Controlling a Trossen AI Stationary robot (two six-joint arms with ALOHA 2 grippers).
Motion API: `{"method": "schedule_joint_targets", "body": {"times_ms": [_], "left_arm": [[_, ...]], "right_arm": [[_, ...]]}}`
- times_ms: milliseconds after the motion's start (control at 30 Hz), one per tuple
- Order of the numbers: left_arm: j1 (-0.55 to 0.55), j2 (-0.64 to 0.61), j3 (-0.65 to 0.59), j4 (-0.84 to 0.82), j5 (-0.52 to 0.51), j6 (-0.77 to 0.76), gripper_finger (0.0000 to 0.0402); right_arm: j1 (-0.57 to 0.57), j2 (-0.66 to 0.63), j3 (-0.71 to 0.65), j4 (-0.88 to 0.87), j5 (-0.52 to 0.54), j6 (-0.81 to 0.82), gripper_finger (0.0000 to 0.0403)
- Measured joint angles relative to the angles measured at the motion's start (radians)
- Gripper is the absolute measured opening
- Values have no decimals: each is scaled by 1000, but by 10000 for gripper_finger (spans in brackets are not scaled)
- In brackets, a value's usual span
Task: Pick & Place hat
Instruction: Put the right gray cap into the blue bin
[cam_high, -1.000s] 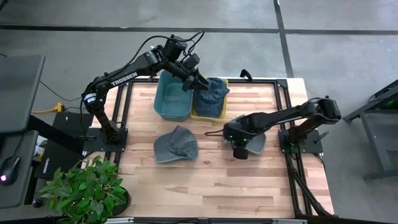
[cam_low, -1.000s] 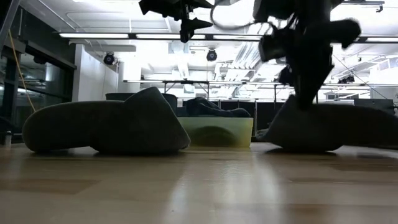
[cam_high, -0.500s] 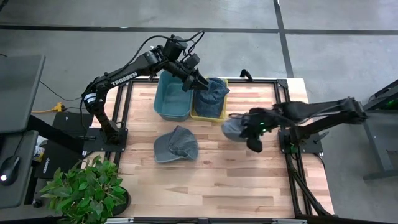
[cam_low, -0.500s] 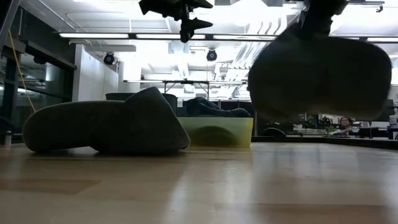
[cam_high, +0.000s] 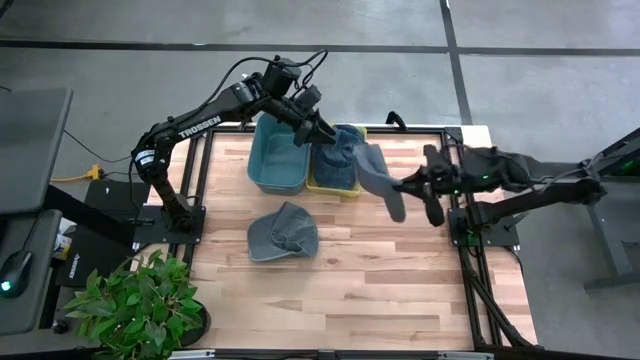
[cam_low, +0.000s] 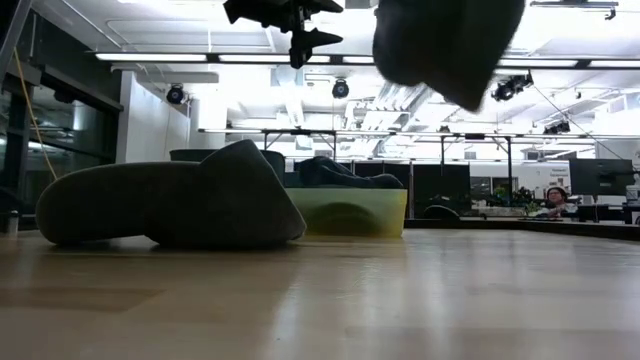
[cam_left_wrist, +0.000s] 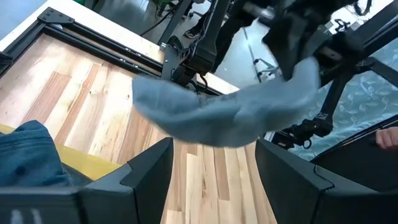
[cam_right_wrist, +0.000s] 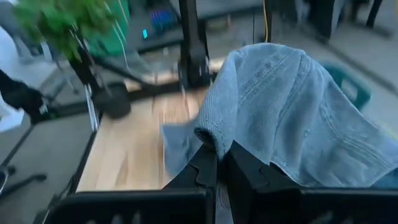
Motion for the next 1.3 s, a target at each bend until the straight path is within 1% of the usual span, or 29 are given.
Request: {"method": "schedule_joint_targets", "body": {"times_ms": [167,233,400,633,700,833,933,1033,1200,1300], "left_arm": [[-7,0,0,12,4,-3,225],[-14,0,0,41,24,-3,225],[-51,0,0,165,109,-4,225],[-93,0,0,343,121,-4,225],[-98,0,0,392,105,-4,225],[-103,0,0,460,37,-6,225],[-103,0,0,507,22,-30,225],[-103,0,0,552,33,-62,225],[-112,0,0,635,108,-103,225],[-129,0,0,657,111,-109,225]], "right_arm": [[0,-39,0,130,7,-92,7],[0,-47,0,190,6,-136,7],[0,-50,1,372,-19,-254,7],[0,-50,2,577,-43,-355,7],[0,-50,2,624,-66,-366,7],[0,-50,2,697,-133,-368,7],[0,-50,2,735,-182,-368,7],[-1,-50,2,764,-216,-375,7],[-1,-50,2,824,-276,-395,7],[-1,-50,2,863,-318,-395,7]]}}
